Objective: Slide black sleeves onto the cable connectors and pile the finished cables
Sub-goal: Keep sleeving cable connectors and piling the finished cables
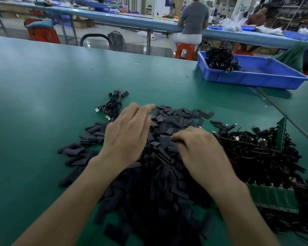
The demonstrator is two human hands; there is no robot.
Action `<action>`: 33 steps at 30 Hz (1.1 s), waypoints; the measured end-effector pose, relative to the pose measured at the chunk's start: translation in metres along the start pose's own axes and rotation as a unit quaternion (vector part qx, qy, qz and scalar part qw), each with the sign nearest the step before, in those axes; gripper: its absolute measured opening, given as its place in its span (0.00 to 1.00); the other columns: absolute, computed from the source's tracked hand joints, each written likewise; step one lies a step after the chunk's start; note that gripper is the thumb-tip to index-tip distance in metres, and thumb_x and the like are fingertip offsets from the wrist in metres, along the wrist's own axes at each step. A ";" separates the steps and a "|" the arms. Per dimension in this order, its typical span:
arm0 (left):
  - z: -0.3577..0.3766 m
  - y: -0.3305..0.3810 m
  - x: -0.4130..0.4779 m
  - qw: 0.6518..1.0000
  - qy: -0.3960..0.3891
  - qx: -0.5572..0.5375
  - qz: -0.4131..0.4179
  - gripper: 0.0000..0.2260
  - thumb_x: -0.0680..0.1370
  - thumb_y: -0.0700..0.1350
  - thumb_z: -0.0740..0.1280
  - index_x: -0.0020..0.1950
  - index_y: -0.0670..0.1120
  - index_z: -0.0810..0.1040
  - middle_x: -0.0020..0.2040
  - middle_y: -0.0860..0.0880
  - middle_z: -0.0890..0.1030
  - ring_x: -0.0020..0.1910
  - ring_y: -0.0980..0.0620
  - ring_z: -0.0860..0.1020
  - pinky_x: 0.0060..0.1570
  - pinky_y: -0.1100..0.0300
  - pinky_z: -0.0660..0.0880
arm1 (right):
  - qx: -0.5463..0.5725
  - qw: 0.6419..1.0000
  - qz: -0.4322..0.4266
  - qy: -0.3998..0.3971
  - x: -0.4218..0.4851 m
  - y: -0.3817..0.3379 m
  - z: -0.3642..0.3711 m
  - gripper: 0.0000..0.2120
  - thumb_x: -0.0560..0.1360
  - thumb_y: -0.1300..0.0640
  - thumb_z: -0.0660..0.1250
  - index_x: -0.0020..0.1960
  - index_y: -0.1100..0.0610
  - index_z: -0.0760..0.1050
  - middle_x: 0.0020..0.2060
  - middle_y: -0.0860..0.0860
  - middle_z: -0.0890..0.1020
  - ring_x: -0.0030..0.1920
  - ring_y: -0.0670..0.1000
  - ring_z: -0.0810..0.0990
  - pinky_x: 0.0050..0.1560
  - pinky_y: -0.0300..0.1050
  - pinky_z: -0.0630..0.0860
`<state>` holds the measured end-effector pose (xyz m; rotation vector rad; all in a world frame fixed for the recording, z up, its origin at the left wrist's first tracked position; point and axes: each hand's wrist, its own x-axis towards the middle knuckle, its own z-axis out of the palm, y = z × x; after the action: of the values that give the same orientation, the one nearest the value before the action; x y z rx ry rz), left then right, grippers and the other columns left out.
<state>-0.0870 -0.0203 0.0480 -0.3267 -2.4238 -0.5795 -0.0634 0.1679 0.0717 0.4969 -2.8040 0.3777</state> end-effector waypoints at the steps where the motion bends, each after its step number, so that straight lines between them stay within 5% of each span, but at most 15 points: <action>1: 0.004 -0.002 -0.004 0.999 -0.042 0.003 -0.005 0.18 0.85 0.49 0.51 0.72 0.48 0.72 0.54 0.51 0.77 0.51 0.53 0.73 0.45 0.53 0.76 | -0.027 0.999 0.009 -0.026 0.002 0.000 0.011 0.13 0.81 0.57 0.64 0.64 0.49 0.78 0.57 0.48 0.81 0.59 0.52 0.77 0.61 0.50 0.71; 4: 0.015 -0.009 -0.014 0.992 -0.125 -0.026 -0.022 0.17 0.85 0.46 0.57 0.74 0.49 0.71 0.56 0.51 0.83 0.56 0.49 0.77 0.55 0.50 0.74 | -0.087 0.991 0.060 -0.079 0.008 0.004 0.035 0.14 0.83 0.53 0.60 0.67 0.48 0.74 0.61 0.49 0.78 0.64 0.55 0.72 0.62 0.53 0.65; 7: 0.025 -0.010 -0.026 0.986 -0.146 -0.066 -0.053 0.09 0.83 0.49 0.62 0.63 0.52 0.74 0.49 0.57 0.84 0.51 0.53 0.80 0.49 0.53 0.71 | -0.113 0.986 0.075 -0.097 0.010 0.006 0.050 0.13 0.83 0.49 0.59 0.66 0.45 0.74 0.61 0.49 0.76 0.65 0.55 0.71 0.62 0.55 0.62; 10: 0.031 -0.012 -0.037 0.982 -0.136 -0.101 -0.079 0.03 0.82 0.51 0.65 0.55 0.54 0.76 0.47 0.59 0.83 0.47 0.57 0.80 0.43 0.58 0.72 | -0.098 0.990 0.084 -0.050 0.007 0.009 0.055 0.12 0.83 0.50 0.59 0.60 0.43 0.79 0.55 0.46 0.79 0.60 0.52 0.73 0.57 0.52 0.60; 13: 0.035 -0.012 -0.042 0.980 -0.108 -0.151 -0.075 0.02 0.81 0.49 0.67 0.51 0.57 0.77 0.46 0.59 0.81 0.45 0.58 0.78 0.45 0.52 0.77 | -0.080 0.993 0.079 -0.026 0.002 0.009 0.057 0.11 0.83 0.49 0.60 0.57 0.43 0.80 0.54 0.44 0.79 0.59 0.51 0.74 0.55 0.51 0.58; 17: 0.041 -0.014 -0.050 0.976 -0.071 -0.194 -0.073 0.04 0.81 0.48 0.67 0.51 0.58 0.76 0.49 0.59 0.78 0.46 0.57 0.77 0.45 0.50 0.77 | -0.064 0.995 0.045 -0.062 0.000 0.007 0.055 0.11 0.83 0.46 0.59 0.60 0.42 0.78 0.59 0.42 0.78 0.62 0.49 0.72 0.57 0.51 0.56; 22: 0.043 -0.013 -0.058 0.974 -0.047 -0.208 -0.080 0.06 0.80 0.48 0.68 0.53 0.59 0.76 0.46 0.61 0.80 0.44 0.60 0.78 0.43 0.67 0.73 | -0.061 0.991 0.027 -0.119 -0.002 0.011 0.048 0.15 0.82 0.52 0.60 0.68 0.44 0.74 0.61 0.46 0.78 0.62 0.50 0.76 0.63 0.51 0.63; 33: 0.040 -0.013 -0.060 0.969 -0.034 -0.217 -0.112 0.07 0.76 0.41 0.74 0.53 0.48 0.84 0.44 0.62 0.82 0.47 0.65 0.80 0.46 0.76 0.72 | -0.033 0.998 0.042 0.020 -0.005 0.007 0.056 0.12 0.84 0.54 0.59 0.58 0.48 0.80 0.52 0.47 0.84 0.55 0.51 0.80 0.59 0.50 0.68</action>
<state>-0.0653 -0.0183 -0.0221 -0.2532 -2.3976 -1.2254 -0.0736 0.1586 0.0164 0.3539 -2.7942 0.3074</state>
